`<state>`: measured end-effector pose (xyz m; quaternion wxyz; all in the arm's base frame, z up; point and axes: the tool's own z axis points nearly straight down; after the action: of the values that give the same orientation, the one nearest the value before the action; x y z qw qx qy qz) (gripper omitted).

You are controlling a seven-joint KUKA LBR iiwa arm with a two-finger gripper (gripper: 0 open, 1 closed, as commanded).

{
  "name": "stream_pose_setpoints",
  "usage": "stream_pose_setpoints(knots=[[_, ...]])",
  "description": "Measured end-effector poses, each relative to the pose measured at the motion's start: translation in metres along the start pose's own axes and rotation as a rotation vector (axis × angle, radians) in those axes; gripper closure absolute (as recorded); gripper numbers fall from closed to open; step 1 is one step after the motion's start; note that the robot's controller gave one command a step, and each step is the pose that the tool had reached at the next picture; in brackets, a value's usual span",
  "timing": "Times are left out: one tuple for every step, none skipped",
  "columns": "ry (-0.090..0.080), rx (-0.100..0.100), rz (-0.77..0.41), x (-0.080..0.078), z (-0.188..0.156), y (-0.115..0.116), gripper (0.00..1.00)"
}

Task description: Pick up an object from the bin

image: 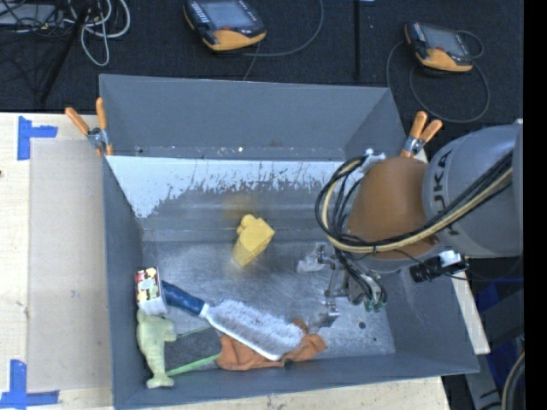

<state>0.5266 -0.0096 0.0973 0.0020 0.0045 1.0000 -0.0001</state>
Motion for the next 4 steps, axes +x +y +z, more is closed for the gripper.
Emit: stream_pose_setpoints(knots=[[0.003,0.0,-0.041,0.016,0.015,0.016,0.0],[-0.013,0.0,-0.111,0.052,-0.003,0.029,0.0],[0.005,0.006,0.026,0.03,0.022,0.068,0.0],[-0.006,0.006,-0.068,0.032,0.02,0.108,1.0]])
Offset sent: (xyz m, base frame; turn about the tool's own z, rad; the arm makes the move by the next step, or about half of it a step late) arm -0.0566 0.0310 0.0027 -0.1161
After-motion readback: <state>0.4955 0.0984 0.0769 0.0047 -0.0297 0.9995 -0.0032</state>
